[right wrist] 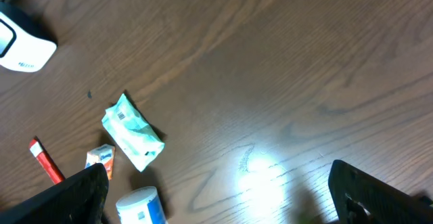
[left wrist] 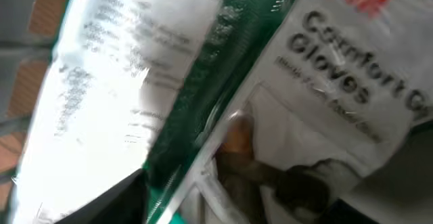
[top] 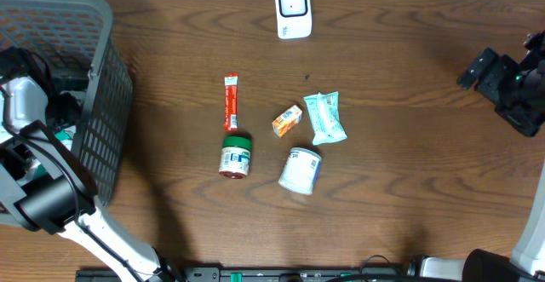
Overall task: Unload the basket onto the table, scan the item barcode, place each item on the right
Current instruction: 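Reach the left gripper into the basket and grasp the 3M gloves pack, then lift the gloves pack out and carry it right of the wipes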
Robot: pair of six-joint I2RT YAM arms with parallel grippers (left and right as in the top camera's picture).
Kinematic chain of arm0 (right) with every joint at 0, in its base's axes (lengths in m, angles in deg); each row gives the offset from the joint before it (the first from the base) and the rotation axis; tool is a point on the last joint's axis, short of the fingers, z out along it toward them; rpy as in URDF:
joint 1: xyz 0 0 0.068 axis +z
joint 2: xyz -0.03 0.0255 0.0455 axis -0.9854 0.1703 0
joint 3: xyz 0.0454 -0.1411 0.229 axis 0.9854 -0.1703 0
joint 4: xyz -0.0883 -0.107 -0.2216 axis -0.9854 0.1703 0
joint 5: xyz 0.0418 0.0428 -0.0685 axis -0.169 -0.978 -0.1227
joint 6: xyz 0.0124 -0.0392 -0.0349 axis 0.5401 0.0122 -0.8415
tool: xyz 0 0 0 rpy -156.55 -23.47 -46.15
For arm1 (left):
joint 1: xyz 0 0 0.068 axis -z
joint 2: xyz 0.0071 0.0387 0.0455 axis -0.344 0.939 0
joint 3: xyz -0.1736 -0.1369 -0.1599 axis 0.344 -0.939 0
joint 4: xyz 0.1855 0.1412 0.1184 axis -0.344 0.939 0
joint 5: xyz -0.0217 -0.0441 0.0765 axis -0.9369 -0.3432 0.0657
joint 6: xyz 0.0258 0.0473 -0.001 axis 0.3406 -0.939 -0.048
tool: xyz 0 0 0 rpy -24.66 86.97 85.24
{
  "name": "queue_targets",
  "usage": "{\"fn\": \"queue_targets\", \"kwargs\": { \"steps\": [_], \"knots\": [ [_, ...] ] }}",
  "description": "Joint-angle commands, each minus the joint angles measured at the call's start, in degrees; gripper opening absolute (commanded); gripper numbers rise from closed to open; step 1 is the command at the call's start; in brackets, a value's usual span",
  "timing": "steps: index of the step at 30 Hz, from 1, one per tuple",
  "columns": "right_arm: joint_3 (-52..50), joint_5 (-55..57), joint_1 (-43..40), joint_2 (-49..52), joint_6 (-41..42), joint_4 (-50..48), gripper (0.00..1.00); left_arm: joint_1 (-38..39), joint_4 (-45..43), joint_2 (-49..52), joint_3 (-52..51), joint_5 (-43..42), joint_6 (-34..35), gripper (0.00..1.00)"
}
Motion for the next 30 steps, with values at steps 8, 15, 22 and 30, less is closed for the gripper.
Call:
{"fn": "queue_targets", "kwargs": {
  "steps": [8,15,22,30],
  "knots": [
    [0.87,0.35,-0.20,0.28,0.44,0.04,0.99,-0.68,0.22,3.08,-0.57,4.98,0.92,0.20],
    [0.87,0.35,-0.20,0.28,0.44,0.04,0.99,-0.50,0.55,-1.86,0.07,4.98,2.47,0.07],
    [0.85,0.35,-0.20,0.28,0.44,0.04,0.99,-0.50,-2.19,-15.93,1.09,5.01,8.50,0.07],
    [0.87,0.35,-0.20,0.28,0.44,0.04,0.99,-0.33,-7.87,-33.62,1.09,4.94,11.37,0.07]
  ]
}}
